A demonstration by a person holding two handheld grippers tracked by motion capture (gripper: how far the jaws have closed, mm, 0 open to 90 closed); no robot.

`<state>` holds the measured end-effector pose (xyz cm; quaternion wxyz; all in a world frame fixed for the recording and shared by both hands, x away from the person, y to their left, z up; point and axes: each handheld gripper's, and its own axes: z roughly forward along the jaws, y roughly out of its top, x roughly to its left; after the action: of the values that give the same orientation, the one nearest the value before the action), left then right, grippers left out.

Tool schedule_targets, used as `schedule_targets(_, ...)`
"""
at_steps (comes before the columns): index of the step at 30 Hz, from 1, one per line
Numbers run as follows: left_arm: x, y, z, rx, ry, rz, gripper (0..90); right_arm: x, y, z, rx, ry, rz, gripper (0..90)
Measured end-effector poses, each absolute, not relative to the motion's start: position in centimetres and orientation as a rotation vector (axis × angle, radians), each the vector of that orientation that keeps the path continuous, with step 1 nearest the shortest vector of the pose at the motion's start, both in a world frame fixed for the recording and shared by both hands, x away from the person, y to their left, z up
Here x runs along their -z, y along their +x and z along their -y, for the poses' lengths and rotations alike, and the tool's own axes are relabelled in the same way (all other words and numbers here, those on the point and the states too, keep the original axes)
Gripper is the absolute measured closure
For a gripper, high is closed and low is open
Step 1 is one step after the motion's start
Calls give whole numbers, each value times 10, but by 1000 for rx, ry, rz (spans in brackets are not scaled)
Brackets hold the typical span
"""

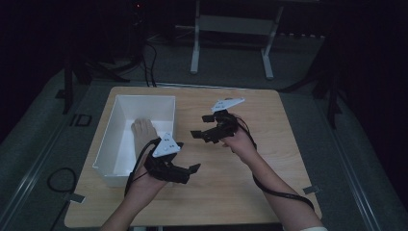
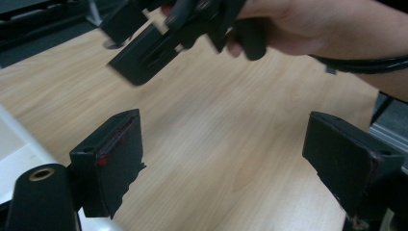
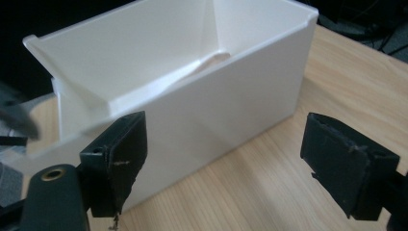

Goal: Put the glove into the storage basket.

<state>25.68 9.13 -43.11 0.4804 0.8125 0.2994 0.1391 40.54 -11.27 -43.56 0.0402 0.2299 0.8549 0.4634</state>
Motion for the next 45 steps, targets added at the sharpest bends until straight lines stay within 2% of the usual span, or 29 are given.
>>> schedule_targets(10, 444, 253, -61, -281, 2024, -661, 147, 457, 399, 134, -1406, 725, -2621, 165)
schedule_targets(18, 472, 253, -39, -208, 2068, -640, 147, 481, 393, 152, -1368, 732, -2633, 161)
schedule_targets(27, 498, 254, -30, -189, 2078, -638, 146, 510, 389, 163, -1357, 760, -2666, 161)
schedule_targets(45, 540, 252, -17, -127, 2118, -632, 147, 536, 384, 178, -1339, 792, -2672, 155)
